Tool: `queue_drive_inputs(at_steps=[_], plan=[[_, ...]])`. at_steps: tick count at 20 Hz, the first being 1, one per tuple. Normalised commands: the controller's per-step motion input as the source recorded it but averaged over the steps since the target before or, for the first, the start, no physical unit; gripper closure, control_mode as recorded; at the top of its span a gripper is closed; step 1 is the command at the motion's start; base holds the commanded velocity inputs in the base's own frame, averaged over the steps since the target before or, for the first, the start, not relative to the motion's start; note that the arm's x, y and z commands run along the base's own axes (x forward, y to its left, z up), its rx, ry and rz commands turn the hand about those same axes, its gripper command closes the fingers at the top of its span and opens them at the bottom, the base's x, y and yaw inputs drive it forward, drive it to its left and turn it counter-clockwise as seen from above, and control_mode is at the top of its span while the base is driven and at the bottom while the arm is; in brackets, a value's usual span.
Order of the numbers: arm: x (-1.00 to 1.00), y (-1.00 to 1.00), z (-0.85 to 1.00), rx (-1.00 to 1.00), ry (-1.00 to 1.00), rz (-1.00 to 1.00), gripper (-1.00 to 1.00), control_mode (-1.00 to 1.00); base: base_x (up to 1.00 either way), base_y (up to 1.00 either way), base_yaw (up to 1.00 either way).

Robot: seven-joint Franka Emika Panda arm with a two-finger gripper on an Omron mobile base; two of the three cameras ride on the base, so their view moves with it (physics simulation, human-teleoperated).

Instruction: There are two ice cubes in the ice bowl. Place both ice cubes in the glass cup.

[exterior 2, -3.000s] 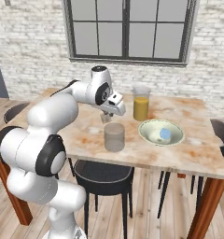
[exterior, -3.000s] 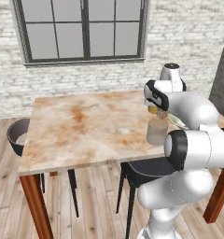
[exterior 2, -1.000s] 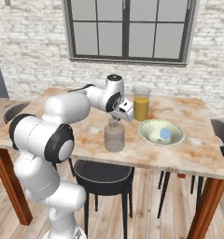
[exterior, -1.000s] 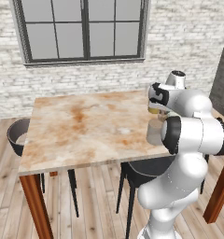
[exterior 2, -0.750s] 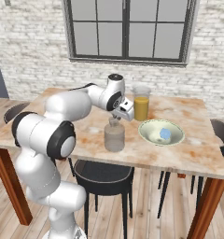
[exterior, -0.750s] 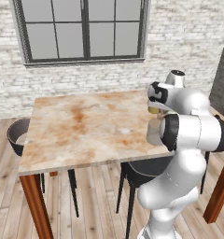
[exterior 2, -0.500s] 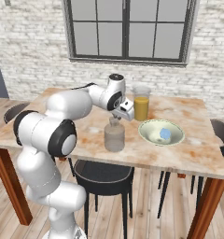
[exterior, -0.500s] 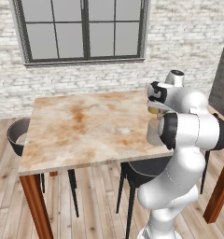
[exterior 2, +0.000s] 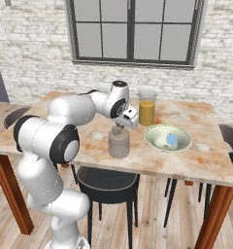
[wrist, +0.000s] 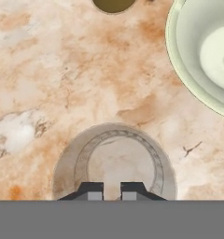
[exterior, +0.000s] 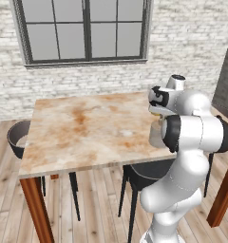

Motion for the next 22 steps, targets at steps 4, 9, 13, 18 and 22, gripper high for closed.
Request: queue_drive_inputs(at_steps=[4,9,13,18,22], plan=[[0.00,0.05,-0.10,0.00,0.00,0.00,1.00,-1.00,0.00,0.00,0.00],[0.11,0.00,0.00,0.00,0.00,0.00,1.00,-1.00,0.00,0.00,0.00],[0.11,0.00,0.00,0.00,0.00,0.00,1.00,-1.00,0.00,0.00,0.00],[0.08,0.00,0.00,0.00,0.00,0.00,1.00,-1.00,0.00,0.00,0.00],[0.03,0.00,0.00,0.00,0.00,0.00,1.00,-1.00,0.00,0.00,0.00]])
